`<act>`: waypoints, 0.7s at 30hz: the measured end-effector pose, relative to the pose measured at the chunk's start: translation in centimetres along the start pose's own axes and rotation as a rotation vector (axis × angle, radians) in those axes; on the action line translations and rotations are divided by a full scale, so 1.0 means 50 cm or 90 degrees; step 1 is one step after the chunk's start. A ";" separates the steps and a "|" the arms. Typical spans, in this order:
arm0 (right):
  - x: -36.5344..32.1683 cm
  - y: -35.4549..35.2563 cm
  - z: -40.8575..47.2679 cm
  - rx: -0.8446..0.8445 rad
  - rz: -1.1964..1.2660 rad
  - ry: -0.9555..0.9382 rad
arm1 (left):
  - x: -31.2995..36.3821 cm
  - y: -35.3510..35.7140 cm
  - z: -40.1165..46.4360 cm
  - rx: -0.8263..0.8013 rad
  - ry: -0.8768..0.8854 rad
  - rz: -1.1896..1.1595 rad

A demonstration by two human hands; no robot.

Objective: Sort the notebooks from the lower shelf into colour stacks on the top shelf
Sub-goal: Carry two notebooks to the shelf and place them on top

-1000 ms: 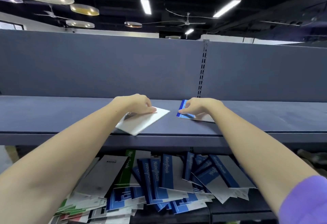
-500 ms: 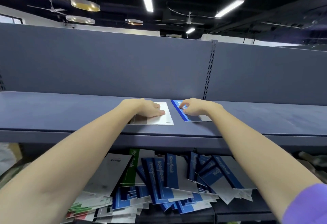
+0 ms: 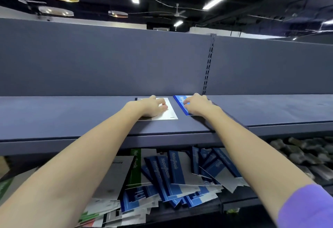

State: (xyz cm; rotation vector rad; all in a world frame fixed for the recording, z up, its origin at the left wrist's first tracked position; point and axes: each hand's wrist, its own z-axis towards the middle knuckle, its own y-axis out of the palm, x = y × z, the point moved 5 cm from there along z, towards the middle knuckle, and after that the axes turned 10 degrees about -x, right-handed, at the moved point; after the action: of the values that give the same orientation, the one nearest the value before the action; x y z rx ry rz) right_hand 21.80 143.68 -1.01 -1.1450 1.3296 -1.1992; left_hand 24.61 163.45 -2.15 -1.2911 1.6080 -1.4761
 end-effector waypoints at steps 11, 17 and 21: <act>-0.014 0.000 -0.067 0.024 0.092 -0.002 | 0.030 -0.030 -0.063 0.212 0.058 0.000; -0.007 0.009 -0.129 0.035 0.111 -0.034 | 0.071 -0.010 -0.129 0.115 0.046 0.026; 0.000 0.013 -0.168 0.028 0.096 -0.073 | 0.087 0.022 -0.158 0.055 0.026 -0.058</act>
State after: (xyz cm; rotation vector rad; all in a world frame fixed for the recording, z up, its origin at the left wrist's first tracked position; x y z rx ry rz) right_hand 13.41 144.42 -1.34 -1.0473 1.2734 -1.0330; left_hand 15.68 162.39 -0.82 -1.3086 1.5107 -1.6185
